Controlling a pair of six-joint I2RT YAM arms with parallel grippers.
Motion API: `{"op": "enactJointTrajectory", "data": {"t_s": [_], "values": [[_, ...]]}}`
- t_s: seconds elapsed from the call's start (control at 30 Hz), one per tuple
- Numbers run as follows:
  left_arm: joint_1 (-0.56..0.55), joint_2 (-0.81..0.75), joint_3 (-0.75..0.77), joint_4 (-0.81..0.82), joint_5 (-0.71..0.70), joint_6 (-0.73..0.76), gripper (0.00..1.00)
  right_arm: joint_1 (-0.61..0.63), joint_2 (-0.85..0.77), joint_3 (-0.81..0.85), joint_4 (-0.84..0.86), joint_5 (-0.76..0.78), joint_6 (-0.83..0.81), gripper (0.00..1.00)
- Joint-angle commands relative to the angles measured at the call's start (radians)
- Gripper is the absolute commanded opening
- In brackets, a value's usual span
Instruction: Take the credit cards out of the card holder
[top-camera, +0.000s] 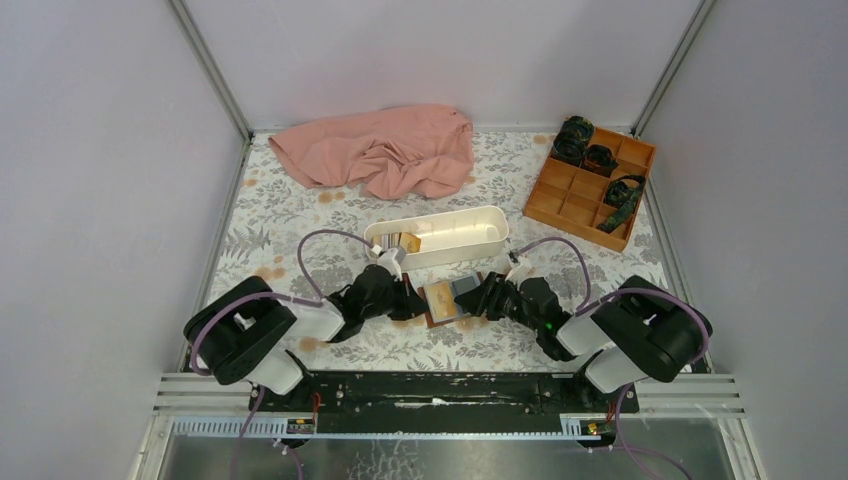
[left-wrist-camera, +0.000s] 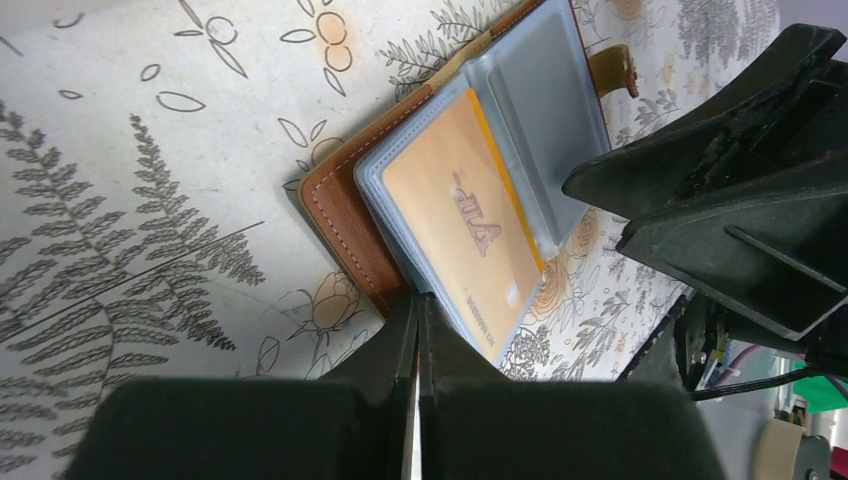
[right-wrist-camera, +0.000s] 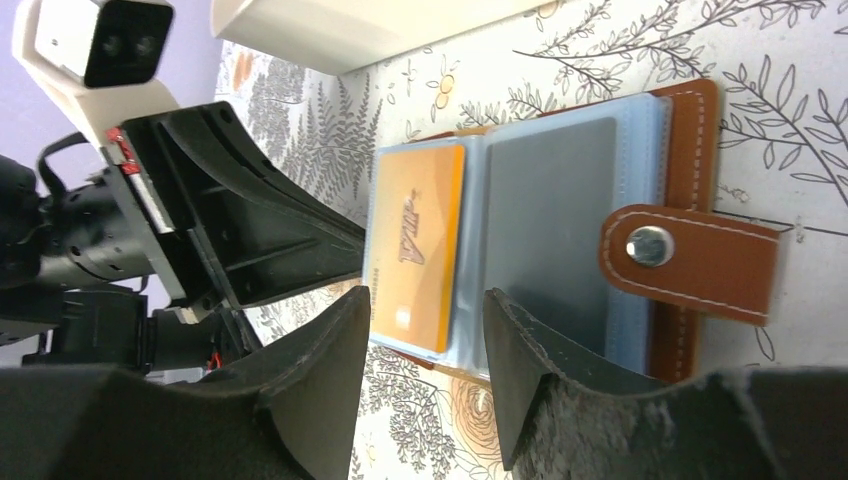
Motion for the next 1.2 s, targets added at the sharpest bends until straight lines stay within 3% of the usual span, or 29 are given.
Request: {"op": "enactJointTrajectory", "data": {"t_s": [0.0, 0.23, 0.5, 0.57, 0.67, 0.77, 1.17], "values": [[0.008, -0.047, 0.007, -0.257, -0.041, 0.075, 0.01, -0.003, 0.007, 0.039, -0.037, 0.016, -0.046, 0.53], [0.008, -0.147, 0.051, -0.386, -0.061, 0.088, 0.26, -0.003, 0.116, 0.05, 0.045, -0.013, -0.029, 0.53], [0.007, -0.236, 0.095, -0.511, -0.087, 0.084, 0.31, -0.003, 0.198, 0.046, 0.126, -0.029, -0.005, 0.53], [0.007, -0.269, 0.095, -0.516, -0.093, 0.086, 0.28, -0.003, 0.205, 0.05, 0.129, -0.032, -0.003, 0.53], [0.008, -0.284, 0.091, -0.468, -0.068, 0.075, 0.09, -0.003, 0.218, 0.062, 0.127, -0.045, -0.002, 0.53], [0.007, -0.263, 0.093, -0.412, -0.03, 0.058, 0.0, -0.002, 0.229, 0.07, 0.134, -0.057, 0.001, 0.53], [0.006, -0.18, 0.08, -0.273, 0.061, 0.032, 0.0, -0.003, 0.24, 0.075, 0.131, -0.062, -0.005, 0.53]]}}
